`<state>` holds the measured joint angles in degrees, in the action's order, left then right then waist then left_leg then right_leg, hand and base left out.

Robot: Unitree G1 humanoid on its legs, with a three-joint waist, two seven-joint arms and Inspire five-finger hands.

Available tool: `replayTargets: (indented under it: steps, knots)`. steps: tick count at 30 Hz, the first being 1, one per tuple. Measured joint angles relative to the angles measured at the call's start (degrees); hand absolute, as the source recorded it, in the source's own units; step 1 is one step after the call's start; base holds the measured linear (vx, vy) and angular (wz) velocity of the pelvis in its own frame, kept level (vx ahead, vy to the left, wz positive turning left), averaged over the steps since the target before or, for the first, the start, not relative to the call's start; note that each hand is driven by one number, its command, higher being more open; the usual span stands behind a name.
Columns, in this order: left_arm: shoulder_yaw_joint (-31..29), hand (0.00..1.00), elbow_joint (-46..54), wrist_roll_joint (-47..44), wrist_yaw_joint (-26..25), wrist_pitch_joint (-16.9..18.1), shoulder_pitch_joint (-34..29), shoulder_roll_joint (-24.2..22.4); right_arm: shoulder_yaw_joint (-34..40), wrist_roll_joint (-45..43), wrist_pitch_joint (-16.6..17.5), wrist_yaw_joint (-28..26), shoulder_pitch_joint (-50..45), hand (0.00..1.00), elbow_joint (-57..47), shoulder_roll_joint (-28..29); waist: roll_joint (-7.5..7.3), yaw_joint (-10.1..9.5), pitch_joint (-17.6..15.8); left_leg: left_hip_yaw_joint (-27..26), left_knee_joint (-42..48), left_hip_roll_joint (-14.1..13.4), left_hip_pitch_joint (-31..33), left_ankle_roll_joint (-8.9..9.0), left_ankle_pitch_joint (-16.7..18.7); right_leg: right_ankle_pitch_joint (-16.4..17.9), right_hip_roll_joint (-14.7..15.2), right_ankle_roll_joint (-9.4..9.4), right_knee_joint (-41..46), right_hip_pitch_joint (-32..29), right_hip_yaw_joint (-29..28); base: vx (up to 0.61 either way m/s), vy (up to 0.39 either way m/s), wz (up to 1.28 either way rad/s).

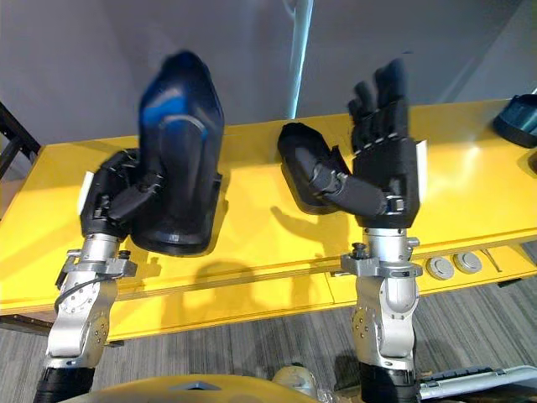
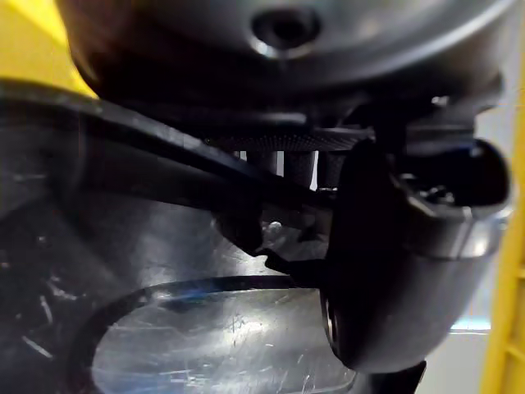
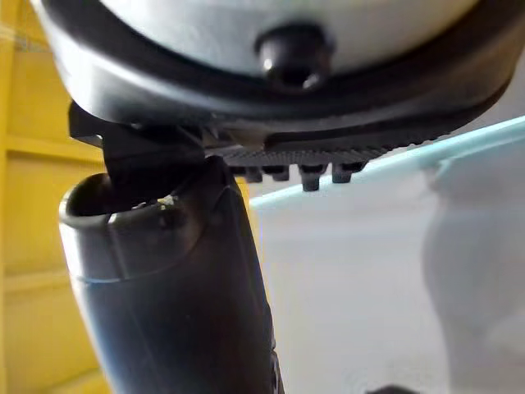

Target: Walk over and take three plastic housings, then place them on the shelf

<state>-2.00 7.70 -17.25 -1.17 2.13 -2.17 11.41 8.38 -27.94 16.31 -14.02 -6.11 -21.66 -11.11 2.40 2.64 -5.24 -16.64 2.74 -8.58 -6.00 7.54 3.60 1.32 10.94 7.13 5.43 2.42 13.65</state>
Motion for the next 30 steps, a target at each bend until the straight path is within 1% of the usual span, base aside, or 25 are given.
replayTargets:
  steps: [1,3,4,7,8,10,11,15,19,20,23,26,28,30]
  knots:
    - [-0.3,0.0,-3.1,-0.5,-0.7,-1.4,0.7,0.2,-0.6,0.0,-1.1,-0.5,-0.1,1.0,0.0,-0.1,-0.01,0.62,0.0,-0.4,0.0,0.0,0.1,-0.06,-0.1,-0.4,0.0,0.05,-0.8,0.1,-0.1,-0.08,0.003,-0.16]
    - [-0.4,0.0,-6.6,-1.4,-1.7,-3.3,1.4,0.2,-1.0,0.0,-1.5,-0.6,-0.4,1.0,0.1,-0.3,-0.01,1.08,0.0,-0.9,0.0,0.0,0.4,-0.1,-0.2,-1.1,-0.2,0.16,-1.8,-0.1,-0.8,-0.08,-0.008,-0.17]
    - [-0.4,0.0,-8.8,-3.1,-2.6,-4.1,2.3,0.2,-1.1,0.0,-1.7,-0.7,-0.4,1.0,0.5,-0.5,-0.05,1.18,0.0,-1.4,0.0,0.0,0.5,-0.12,-0.4,-1.9,-0.5,-0.1,-2.5,-0.3,-1.4,-0.08,-0.006,-0.2]
    - [-0.3,0.0,-11.4,-4.5,-4.0,-4.9,4.4,0.2,-1.6,0.0,-2.2,-1.0,-0.4,1.0,1.6,-0.5,-0.15,1.74,0.1,-1.9,-0.1,-0.1,0.5,-0.18,-0.7,-2.3,-0.6,-0.15,-2.8,-0.4,-1.6,-0.05,-0.005,-0.08]
    - [-0.3,0.0,-12.7,-4.7,-4.6,-4.9,5.5,0.2,-2.1,0.0,-2.4,-1.1,-0.4,1.0,1.8,-0.5,-0.17,2.11,0.1,-2.0,-0.1,-0.1,0.5,-0.19,-0.7,-2.4,-0.6,-0.18,-2.8,-0.4,-1.7,-0.06,-0.006,-0.04]
    - [-0.3,0.0,-16.2,-4.8,-5.9,-4.9,7.9,0.2,-3.1,-0.6,-2.6,-1.7,-0.3,1.0,1.9,-0.6,-0.21,2.21,0.1,-2.3,-0.2,-0.1,0.5,-0.21,-0.9,-2.8,-0.8,-0.32,-2.9,-0.7,-2.3,-0.05,-0.005,-0.13]
    - [-0.2,0.0,-19.6,-4.8,-7.3,-4.9,10.2,0.3,-4.2,-0.6,-2.9,-2.1,-0.1,1.0,1.9,-1.4,-0.38,2.24,0.2,-2.8,-0.3,-0.1,0.6,-0.23,-1.1,-3.3,-0.9,-0.44,-3.2,-1.1,-2.9,-0.06,-0.006,-0.17]
    - [-0.1,0.0,-24.6,-5.1,-10.5,-4.7,14.7,0.4,-5.9,-0.7,-3.6,-3.2,0.5,1.0,2.8,-2.9,-1.1,2.54,0.6,-3.4,-1.4,0.0,0.8,-0.28,-1.9,-4.6,-1.2,-0.52,-4.7,-1.5,-3.2,-0.06,-0.006,-0.08]
    - [-0.1,0.0,-26.3,-5.1,-12.8,-4.5,16.2,0.3,-6.0,-0.7,-4.6,-3.1,0.6,1.0,3.3,-2.9,-1.13,3.11,0.6,-3.6,-2.6,0.2,0.7,-0.33,-2.8,-4.7,-1.2,-0.35,-4.7,-1.9,-3.5,-0.05,-0.006,-0.02]
    - [-0.1,1.0,-26.4,-5.0,-13.3,-4.5,16.4,0.3,-6.0,-0.7,-4.8,-3.1,0.6,1.0,3.3,-2.9,-1.12,3.13,0.6,-3.6,-3.0,0.2,0.7,-0.31,-3.0,-4.8,-1.3,-0.4,-4.7,-2.1,-3.7,-0.02,-0.011,-0.06]
    - [-0.1,1.0,-29.0,-4.9,-15.2,-3.7,18.4,0.3,-6.1,-2.3,-5.8,-3.1,0.8,1.0,3.4,-2.9,-1.15,3.25,0.6,-3.9,-3.3,0.1,0.6,-0.3,-3.5,-5.1,-1.5,-0.46,-4.7,-2.5,-4.2,-0.03,-0.012,-0.06]
    - [-0.1,1.0,-31.6,-4.5,-17.1,-3.1,20.1,0.3,-6.2,-2.8,-5.9,-3.2,0.8,1.0,3.4,-2.9,-1.22,3.83,0.6,-4.1,-4.2,0.2,0.4,-0.35,-4.2,-5.2,-1.6,-0.39,-4.8,-2.6,-4.3,-0.04,-0.01,-0.02]
    - [-0.2,1.0,-33.2,-3.9,-18.0,-1.9,20.9,0.3,-6.4,-2.9,-5.9,-3.3,0.9,1.0,3.4,-2.9,-1.29,3.89,0.6,-4.6,-5.2,0.1,0.4,-0.2,-5.0,-5.6,-2.0,-0.42,-5.3,-3.2,-4.7,-0.05,-0.024,-0.09]
    - [-0.3,1.0,-33.8,-2.8,-18.8,-1.7,21.5,0.3,-6.4,-2.9,-5.9,-3.4,0.9,1.0,3.4,-2.9,-1.32,3.89,0.6,-4.9,-5.9,0.0,0.4,-0.19,-5.5,-6.0,-2.2,-0.41,-5.8,-3.4,-4.8,-0.02,-0.015,-0.05]
